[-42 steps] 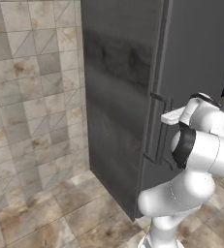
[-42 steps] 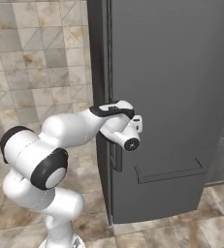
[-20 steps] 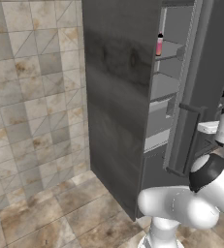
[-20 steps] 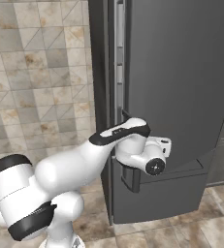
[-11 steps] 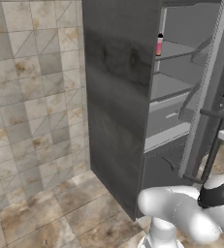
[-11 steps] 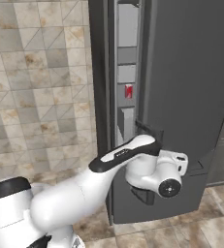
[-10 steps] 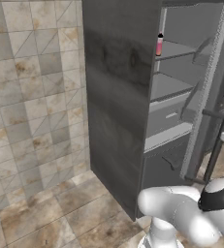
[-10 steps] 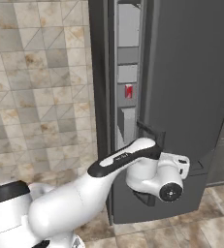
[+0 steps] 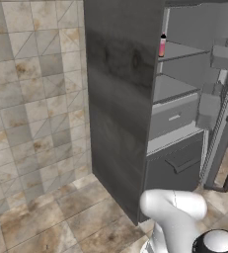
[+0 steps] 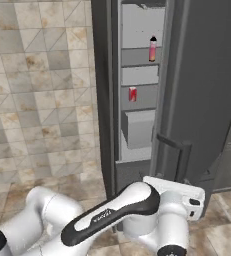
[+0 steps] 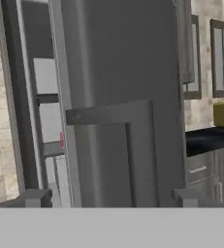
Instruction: Open the fridge, grab two sodas, and place both sodas inside the bowl with ice on the dining counter.
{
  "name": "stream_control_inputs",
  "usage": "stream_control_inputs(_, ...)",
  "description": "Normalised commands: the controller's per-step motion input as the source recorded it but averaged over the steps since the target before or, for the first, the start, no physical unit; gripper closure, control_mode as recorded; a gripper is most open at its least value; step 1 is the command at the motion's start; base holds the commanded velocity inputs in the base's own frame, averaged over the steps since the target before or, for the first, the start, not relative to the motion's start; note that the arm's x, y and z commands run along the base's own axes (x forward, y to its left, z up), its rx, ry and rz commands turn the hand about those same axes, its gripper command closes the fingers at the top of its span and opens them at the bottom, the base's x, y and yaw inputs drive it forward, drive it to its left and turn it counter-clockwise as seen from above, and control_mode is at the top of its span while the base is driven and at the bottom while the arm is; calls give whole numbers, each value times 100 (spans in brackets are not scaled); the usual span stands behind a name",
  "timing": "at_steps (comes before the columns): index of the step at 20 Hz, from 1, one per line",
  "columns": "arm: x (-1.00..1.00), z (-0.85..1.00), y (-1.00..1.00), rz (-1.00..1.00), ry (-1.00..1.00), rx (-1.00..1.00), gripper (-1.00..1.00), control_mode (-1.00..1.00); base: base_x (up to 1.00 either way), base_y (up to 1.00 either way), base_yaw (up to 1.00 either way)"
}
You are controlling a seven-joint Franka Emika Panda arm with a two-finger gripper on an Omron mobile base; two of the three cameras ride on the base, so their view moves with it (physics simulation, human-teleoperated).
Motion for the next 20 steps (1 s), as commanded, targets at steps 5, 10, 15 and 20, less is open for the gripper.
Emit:
stream_control_inputs(5, -77, 79, 17, -8, -22, -12, -100, -100, 0, 0, 0)
stream_control_inputs(10, -44, 92, 28, -12, -7, -13, -100, -100, 0, 0, 0)
stream_control_inputs(15, -36, 84, 26, -16, 0, -9, -100, -100, 0, 0, 0)
stream_control_inputs(20, -9, 67, 32, -25, 9, -6, -100, -100, 0, 0, 0)
